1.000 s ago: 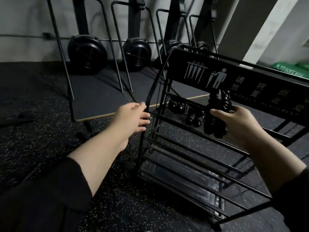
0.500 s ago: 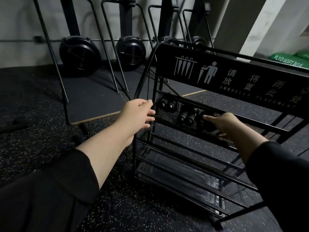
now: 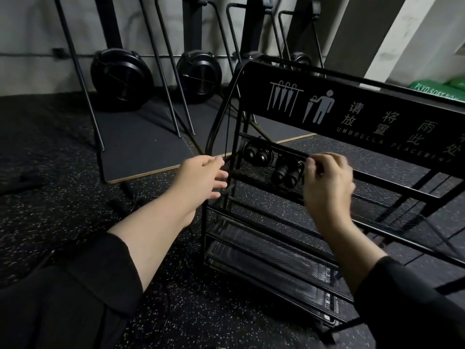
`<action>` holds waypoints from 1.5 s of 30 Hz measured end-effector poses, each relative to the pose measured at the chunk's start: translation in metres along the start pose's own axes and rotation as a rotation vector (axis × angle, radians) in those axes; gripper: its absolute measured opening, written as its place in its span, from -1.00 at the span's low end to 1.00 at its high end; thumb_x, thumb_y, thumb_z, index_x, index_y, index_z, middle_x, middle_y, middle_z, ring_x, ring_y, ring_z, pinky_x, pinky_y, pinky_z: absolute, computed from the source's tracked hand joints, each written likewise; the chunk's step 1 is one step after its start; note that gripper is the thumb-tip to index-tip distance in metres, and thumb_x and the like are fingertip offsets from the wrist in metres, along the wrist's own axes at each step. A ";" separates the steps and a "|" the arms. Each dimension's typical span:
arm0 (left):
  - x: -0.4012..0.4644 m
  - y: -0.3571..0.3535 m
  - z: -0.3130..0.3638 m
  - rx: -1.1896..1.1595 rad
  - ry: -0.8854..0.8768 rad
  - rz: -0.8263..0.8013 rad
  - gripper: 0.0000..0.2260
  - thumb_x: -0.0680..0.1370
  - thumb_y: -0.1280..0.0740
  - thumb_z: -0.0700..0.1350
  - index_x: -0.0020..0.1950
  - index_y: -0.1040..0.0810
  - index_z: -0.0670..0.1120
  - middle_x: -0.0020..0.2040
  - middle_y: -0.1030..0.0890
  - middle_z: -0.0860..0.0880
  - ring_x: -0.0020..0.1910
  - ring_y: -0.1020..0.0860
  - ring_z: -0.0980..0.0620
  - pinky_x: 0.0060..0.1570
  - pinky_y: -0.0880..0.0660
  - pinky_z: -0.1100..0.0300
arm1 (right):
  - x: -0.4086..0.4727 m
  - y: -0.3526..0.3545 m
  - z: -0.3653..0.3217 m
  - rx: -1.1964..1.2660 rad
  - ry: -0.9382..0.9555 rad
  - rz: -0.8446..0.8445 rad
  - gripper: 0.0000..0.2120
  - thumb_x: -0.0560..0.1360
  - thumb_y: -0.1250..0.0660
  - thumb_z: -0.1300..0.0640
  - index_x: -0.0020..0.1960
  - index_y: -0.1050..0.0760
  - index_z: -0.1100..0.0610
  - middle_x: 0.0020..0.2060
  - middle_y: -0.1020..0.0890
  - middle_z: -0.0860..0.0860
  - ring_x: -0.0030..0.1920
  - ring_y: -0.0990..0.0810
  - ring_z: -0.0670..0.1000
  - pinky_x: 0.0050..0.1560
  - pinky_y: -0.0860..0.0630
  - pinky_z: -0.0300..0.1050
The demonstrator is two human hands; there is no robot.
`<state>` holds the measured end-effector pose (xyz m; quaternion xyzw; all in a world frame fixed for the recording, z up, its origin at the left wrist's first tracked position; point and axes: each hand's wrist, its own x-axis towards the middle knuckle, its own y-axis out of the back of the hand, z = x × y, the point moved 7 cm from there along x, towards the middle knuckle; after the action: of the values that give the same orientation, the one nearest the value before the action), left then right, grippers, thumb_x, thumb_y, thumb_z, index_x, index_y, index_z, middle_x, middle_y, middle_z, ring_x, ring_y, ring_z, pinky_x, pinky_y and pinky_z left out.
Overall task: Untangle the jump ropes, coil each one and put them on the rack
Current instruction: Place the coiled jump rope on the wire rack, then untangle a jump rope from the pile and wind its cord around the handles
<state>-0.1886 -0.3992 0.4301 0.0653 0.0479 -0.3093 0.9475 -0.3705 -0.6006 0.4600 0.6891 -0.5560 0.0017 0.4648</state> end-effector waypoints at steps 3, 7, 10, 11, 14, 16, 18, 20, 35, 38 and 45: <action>-0.002 0.008 -0.007 -0.005 0.007 0.020 -0.78 0.72 -0.21 0.02 0.18 -0.60 -0.03 0.06 -0.70 -0.06 0.03 -0.71 -0.07 0.03 -0.66 -0.05 | -0.034 -0.020 -0.064 0.214 0.232 -0.082 -0.79 0.65 -0.28 0.10 0.06 -0.64 0.19 0.05 -0.63 0.06 0.05 -0.57 0.07 0.09 -0.55 0.12; -0.006 0.038 -0.018 -0.019 0.003 0.114 -0.72 0.72 -0.17 0.10 0.19 -0.59 -0.01 0.05 -0.69 -0.03 -0.03 -0.69 0.01 -0.04 -0.60 0.03 | -0.085 -0.077 -0.136 0.362 0.273 -0.354 -0.80 0.66 -0.25 0.13 0.10 -0.64 0.16 0.05 -0.63 -0.02 0.03 -0.58 -0.05 0.08 -0.52 -0.09; -0.008 0.087 -0.040 0.015 0.012 0.208 -0.69 0.71 -0.16 0.15 0.17 -0.63 0.03 0.06 -0.70 0.04 0.02 -0.67 0.07 0.13 -0.58 0.04 | -0.126 -0.128 -0.171 0.419 0.275 -0.545 -0.78 0.67 -0.23 0.14 0.20 -0.62 0.11 0.10 -0.66 -0.01 0.08 -0.61 -0.02 0.12 -0.51 -0.11; -0.009 0.109 -0.053 0.004 0.030 0.238 -0.68 0.70 -0.16 0.17 0.15 -0.63 0.05 0.07 -0.71 0.03 0.04 -0.67 0.03 0.17 -0.58 -0.01 | -0.139 -0.145 -0.179 0.419 0.272 -0.590 -0.78 0.67 -0.23 0.12 0.20 -0.62 0.10 0.10 -0.67 0.00 0.09 -0.61 0.00 0.11 -0.50 -0.11; -0.017 0.181 -0.106 -0.088 0.155 0.341 -0.63 0.72 -0.11 0.17 0.19 -0.60 -0.02 0.10 -0.70 -0.06 0.04 -0.69 -0.03 0.10 -0.61 -0.03 | -0.177 -0.194 -0.188 0.408 0.184 -0.695 -0.76 0.68 -0.24 0.07 0.20 -0.63 0.13 0.07 -0.69 0.04 0.08 -0.63 0.03 0.11 -0.51 -0.08; -0.027 0.235 -0.148 -0.142 0.255 0.441 -0.60 0.73 -0.09 0.15 0.22 -0.59 -0.08 0.11 -0.69 -0.11 0.04 -0.69 -0.07 0.00 -0.62 0.00 | -0.204 -0.232 -0.185 0.398 0.082 -0.757 -0.74 0.69 -0.25 0.04 0.21 -0.62 0.14 0.00 -0.70 0.04 0.01 -0.64 0.04 0.00 -0.51 -0.09; -0.040 0.284 -0.189 -0.181 0.334 0.529 -0.61 0.73 -0.09 0.14 0.17 -0.58 -0.08 0.09 -0.69 -0.13 0.03 -0.69 -0.09 -0.08 -0.60 0.03 | -0.234 -0.270 -0.179 0.399 -0.024 -0.842 -0.73 0.69 -0.24 0.00 0.22 -0.62 0.11 -0.13 -0.67 -0.03 -0.11 -0.62 0.02 -0.09 -0.52 -0.07; -0.050 0.323 -0.227 -0.210 0.386 0.597 -0.62 0.73 -0.09 0.14 0.16 -0.58 -0.09 0.07 -0.69 -0.13 0.02 -0.68 -0.09 -0.08 -0.60 0.03 | -0.263 -0.307 -0.173 0.384 -0.132 -0.917 -0.72 0.70 -0.22 -0.04 0.23 -0.60 0.08 -0.16 -0.67 -0.06 -0.17 -0.65 0.01 -0.15 -0.59 0.01; -0.026 0.411 -0.443 -0.198 0.620 0.709 -0.77 0.72 -0.22 -0.05 0.29 -0.56 -0.11 0.09 -0.67 -0.08 0.05 -0.67 -0.02 0.02 -0.64 0.05 | -0.379 -0.513 -0.081 -0.017 -0.272 -1.303 -0.75 0.60 -0.23 0.03 -0.14 -0.57 0.12 -0.23 -0.67 0.19 -0.19 -0.68 0.26 -0.31 -0.52 0.09; -0.020 0.413 -0.480 -0.137 0.677 0.702 -0.84 0.71 -0.23 -0.12 0.18 -0.60 -0.06 0.07 -0.67 -0.06 0.05 -0.66 -0.02 0.05 -0.65 0.01 | -0.398 -0.533 -0.079 -0.018 -0.295 -1.354 -0.74 0.65 -0.25 0.09 -0.19 -0.55 0.08 -0.30 -0.64 0.13 -0.07 -0.69 0.29 -0.32 -0.39 -0.05; 0.019 0.411 -0.565 0.329 0.758 0.397 -0.76 0.69 -0.20 -0.04 0.33 -0.54 0.05 -0.05 -0.63 0.05 -0.18 -0.60 0.06 -0.16 -0.56 0.14 | -0.449 -0.567 -0.091 0.099 -0.246 -1.482 -0.74 0.66 -0.24 -0.02 0.03 -0.57 0.16 -0.02 -0.67 0.26 0.03 -0.64 0.36 -0.19 -0.59 0.25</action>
<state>0.0417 0.0053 -0.0909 0.3316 0.3279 -0.0797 0.8810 -0.0597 -0.2269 -0.0834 0.8982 0.0060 -0.3633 0.2473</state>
